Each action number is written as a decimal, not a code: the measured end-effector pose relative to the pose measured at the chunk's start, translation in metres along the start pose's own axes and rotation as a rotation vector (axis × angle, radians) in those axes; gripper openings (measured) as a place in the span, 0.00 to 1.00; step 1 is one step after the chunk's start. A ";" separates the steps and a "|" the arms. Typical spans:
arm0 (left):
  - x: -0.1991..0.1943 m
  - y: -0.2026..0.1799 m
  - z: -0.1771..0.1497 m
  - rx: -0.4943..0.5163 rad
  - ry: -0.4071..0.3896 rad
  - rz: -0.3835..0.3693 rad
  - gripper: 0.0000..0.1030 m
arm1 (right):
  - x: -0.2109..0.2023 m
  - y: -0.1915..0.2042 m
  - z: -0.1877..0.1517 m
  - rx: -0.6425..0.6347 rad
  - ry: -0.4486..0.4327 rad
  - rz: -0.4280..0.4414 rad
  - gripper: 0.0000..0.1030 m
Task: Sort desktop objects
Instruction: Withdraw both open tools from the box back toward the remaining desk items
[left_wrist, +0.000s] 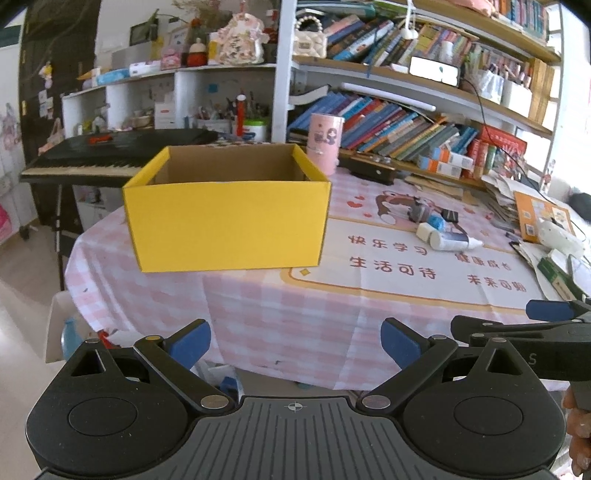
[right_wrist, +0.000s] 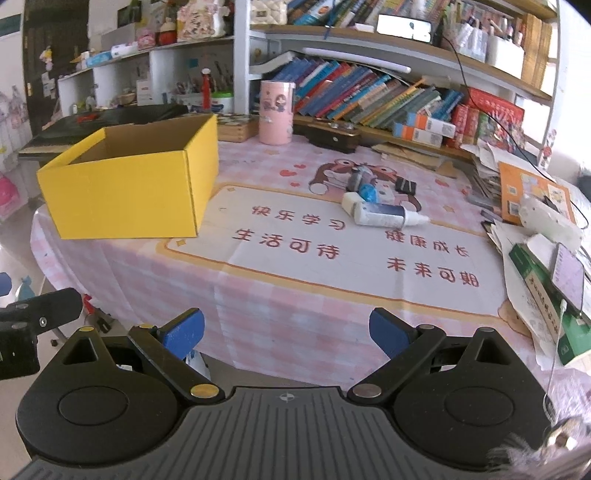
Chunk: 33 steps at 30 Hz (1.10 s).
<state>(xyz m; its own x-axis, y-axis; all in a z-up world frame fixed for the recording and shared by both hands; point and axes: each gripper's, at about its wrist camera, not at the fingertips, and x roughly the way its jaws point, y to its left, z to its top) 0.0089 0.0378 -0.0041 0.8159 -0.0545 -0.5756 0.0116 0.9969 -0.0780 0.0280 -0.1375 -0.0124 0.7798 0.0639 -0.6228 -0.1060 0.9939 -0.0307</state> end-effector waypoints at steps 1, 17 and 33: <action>0.002 -0.002 0.001 0.006 0.003 -0.005 0.97 | 0.001 -0.001 0.000 0.005 0.001 -0.003 0.94; 0.046 -0.042 0.022 0.081 0.044 -0.125 0.97 | 0.018 -0.051 0.009 0.107 0.022 -0.123 0.94; 0.088 -0.077 0.039 0.088 0.075 -0.181 0.97 | 0.043 -0.087 0.022 0.111 0.061 -0.168 0.94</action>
<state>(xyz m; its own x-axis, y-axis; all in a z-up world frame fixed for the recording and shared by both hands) 0.1021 -0.0414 -0.0170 0.7505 -0.2336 -0.6182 0.2067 0.9715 -0.1162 0.0840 -0.2192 -0.0189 0.7416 -0.1063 -0.6624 0.0937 0.9941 -0.0546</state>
